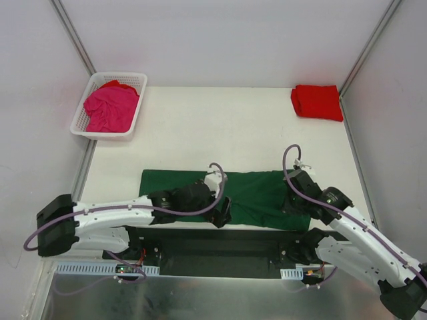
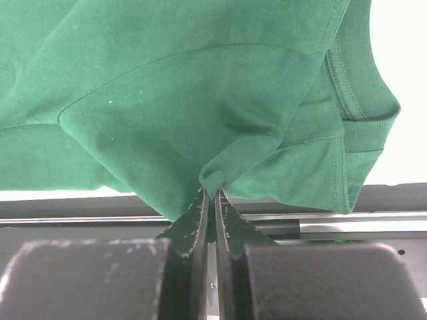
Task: Fold and stack the t-shirts
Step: Fold the other side of the tshirt into a rectangle
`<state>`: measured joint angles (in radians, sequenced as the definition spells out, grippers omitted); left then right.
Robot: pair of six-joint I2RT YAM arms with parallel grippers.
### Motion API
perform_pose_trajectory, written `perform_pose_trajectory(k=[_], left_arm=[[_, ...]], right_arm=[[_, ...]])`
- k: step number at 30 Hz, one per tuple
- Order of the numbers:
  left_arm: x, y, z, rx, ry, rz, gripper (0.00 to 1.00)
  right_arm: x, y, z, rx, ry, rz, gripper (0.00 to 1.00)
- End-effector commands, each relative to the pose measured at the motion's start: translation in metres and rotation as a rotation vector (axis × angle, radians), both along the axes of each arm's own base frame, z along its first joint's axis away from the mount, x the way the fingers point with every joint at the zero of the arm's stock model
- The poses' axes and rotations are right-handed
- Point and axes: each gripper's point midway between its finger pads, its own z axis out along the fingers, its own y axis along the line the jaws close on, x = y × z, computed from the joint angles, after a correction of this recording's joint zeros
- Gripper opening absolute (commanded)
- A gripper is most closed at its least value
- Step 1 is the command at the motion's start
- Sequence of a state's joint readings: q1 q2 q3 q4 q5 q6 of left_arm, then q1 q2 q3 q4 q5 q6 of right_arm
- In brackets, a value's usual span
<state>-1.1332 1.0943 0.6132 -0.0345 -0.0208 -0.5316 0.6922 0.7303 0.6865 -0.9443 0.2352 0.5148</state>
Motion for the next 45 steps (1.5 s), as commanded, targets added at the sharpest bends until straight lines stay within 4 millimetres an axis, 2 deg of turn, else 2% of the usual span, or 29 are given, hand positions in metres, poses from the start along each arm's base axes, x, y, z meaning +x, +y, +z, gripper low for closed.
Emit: perform_pose_trajectory(k=[1, 2, 3, 4, 5, 7, 9, 11, 15, 20, 27, 36, 45], left_arm=[[-0.006, -0.054, 0.003, 0.042, -0.207, -0.036, 0.99], [-0.008, -0.07, 0.013, 0.038, -0.24, -0.051, 0.99], [-0.008, -0.078, 0.011, 0.075, -0.296, -0.057, 0.99], [-0.012, -0.086, -0.009, 0.141, -0.311, -0.08, 0.99], [-0.023, -0.104, -0.001, 0.131, -0.345, -0.107, 0.99], [-0.024, -0.12, -0.008, 0.177, -0.398, -0.116, 0.99], [-0.029, -0.129, -0.015, 0.198, -0.412, -0.135, 0.99], [-0.026, -0.134, -0.011, 0.194, -0.425, -0.125, 0.99], [-0.016, -0.129, -0.007, 0.219, -0.479, -0.09, 0.99], [-0.001, -0.116, -0.016, 0.292, -0.556, -0.048, 0.99], [0.003, -0.116, -0.031, 0.318, -0.589, -0.043, 0.99], [0.001, -0.126, -0.04, 0.281, -0.605, -0.025, 0.99], [-0.007, -0.143, -0.037, 0.242, -0.603, -0.044, 0.99]], right_arm=[[0.009, 0.008, 0.013, 0.035, -0.041, -0.014, 0.01], [0.01, 0.008, 0.014, 0.032, -0.043, -0.012, 0.01], [0.01, 0.008, 0.014, 0.032, -0.043, -0.011, 0.01], [0.01, 0.007, 0.014, 0.026, -0.044, -0.015, 0.01], [0.011, 0.008, 0.017, 0.03, -0.049, -0.015, 0.01], [0.012, 0.007, 0.019, 0.026, -0.055, -0.019, 0.01], [0.013, 0.008, 0.021, 0.027, -0.059, -0.015, 0.01], [0.014, 0.007, 0.022, 0.023, -0.061, -0.018, 0.01], [0.014, 0.007, 0.019, 0.016, -0.059, -0.014, 0.02], [0.016, 0.011, 0.017, 0.018, -0.049, -0.003, 0.02], [0.017, 0.014, 0.016, 0.019, -0.043, 0.004, 0.02], [0.015, 0.015, 0.015, 0.021, -0.034, 0.015, 0.02], [0.013, 0.011, 0.016, 0.018, -0.035, 0.007, 0.02]])
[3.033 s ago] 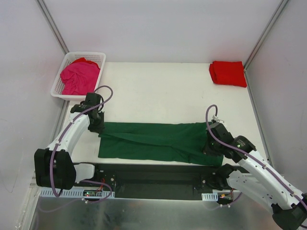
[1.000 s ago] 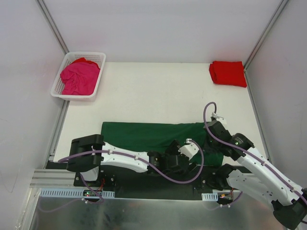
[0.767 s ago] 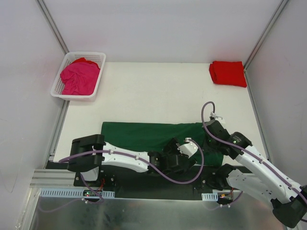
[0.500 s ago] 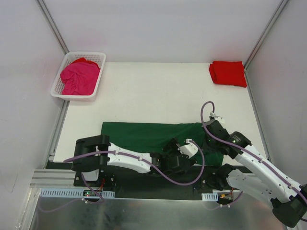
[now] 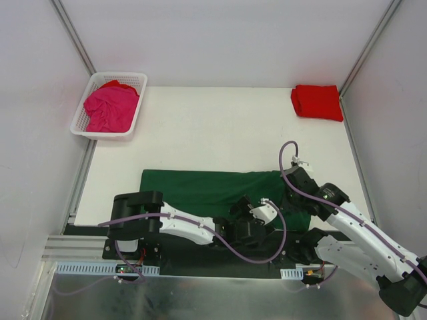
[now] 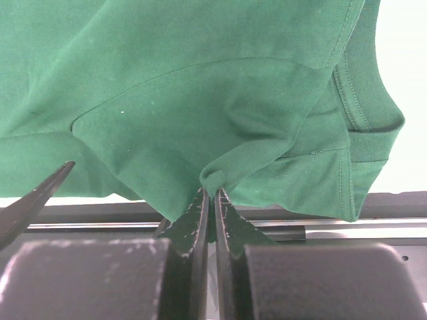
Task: Fold and stack the t-shirts
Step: Fold the other side of the tshirt into a rectangle
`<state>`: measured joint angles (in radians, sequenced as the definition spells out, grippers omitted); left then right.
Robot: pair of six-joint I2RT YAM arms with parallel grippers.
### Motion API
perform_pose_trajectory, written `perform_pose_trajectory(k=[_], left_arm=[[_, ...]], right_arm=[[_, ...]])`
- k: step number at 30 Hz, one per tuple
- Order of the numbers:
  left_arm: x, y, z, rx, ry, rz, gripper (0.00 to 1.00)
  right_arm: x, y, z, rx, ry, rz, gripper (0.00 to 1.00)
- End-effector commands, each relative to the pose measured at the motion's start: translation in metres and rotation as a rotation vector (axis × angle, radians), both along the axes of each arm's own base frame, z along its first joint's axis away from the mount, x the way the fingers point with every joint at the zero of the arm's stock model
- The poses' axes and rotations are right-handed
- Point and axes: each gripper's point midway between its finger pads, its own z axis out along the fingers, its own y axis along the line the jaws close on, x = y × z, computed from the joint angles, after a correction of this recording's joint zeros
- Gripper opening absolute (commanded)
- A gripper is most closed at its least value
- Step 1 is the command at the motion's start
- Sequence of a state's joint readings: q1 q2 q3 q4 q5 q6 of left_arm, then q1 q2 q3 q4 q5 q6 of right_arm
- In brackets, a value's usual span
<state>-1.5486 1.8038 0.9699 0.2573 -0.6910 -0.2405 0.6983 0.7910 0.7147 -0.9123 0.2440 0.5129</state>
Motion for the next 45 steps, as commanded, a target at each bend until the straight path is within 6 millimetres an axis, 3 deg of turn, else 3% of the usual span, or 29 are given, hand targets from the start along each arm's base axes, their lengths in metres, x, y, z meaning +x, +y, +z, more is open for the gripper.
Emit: perform_pose_trajectory(k=[1, 4, 6, 9, 18, 21, 22, 24, 30, 33, 36, 45], left_arm=[[-0.001, -0.017, 0.014, -0.063, -0.021, 0.001, 0.99], [0.0, -0.019, 0.014, -0.066, -0.031, 0.003, 0.99], [0.0, -0.021, 0.014, -0.066, -0.031, 0.001, 0.93], [0.0, -0.024, 0.015, -0.074, -0.033, -0.005, 0.64], [0.0, -0.029, 0.013, -0.072, -0.042, -0.01, 0.53], [0.0, -0.029, 0.011, -0.075, -0.039, -0.009, 0.37], [-0.001, -0.029, 0.009, -0.075, -0.035, -0.008, 0.2], [-0.001, -0.029, 0.009, -0.08, -0.034, -0.005, 0.09], [0.0, -0.029, 0.008, -0.077, -0.035, -0.002, 0.07], [0.0, -0.028, 0.007, -0.079, -0.034, 0.005, 0.27], [0.001, -0.027, 0.008, -0.08, -0.037, 0.008, 0.35], [-0.003, -0.03, 0.003, -0.086, -0.022, 0.006, 0.46]], right_arm=[[0.002, 0.003, 0.013, 0.024, -0.028, 0.004, 0.02], [0.001, 0.002, 0.012, 0.02, -0.027, 0.005, 0.02], [0.001, 0.001, 0.012, 0.016, -0.029, 0.005, 0.02], [0.0, 0.0, 0.013, 0.012, -0.026, 0.004, 0.02], [-0.001, -0.003, 0.012, 0.003, -0.025, 0.004, 0.03], [-0.002, -0.003, 0.011, 0.0, -0.02, 0.001, 0.03], [-0.002, -0.003, 0.011, 0.002, -0.022, 0.003, 0.03], [-0.002, -0.004, 0.011, 0.001, -0.022, 0.003, 0.03], [-0.003, -0.005, 0.011, -0.002, -0.022, 0.0, 0.03], [-0.003, -0.005, 0.011, 0.0, -0.023, -0.003, 0.03], [-0.003, -0.005, 0.009, -0.001, -0.018, -0.003, 0.03], [-0.004, -0.005, 0.007, -0.004, -0.015, 0.0, 0.03]])
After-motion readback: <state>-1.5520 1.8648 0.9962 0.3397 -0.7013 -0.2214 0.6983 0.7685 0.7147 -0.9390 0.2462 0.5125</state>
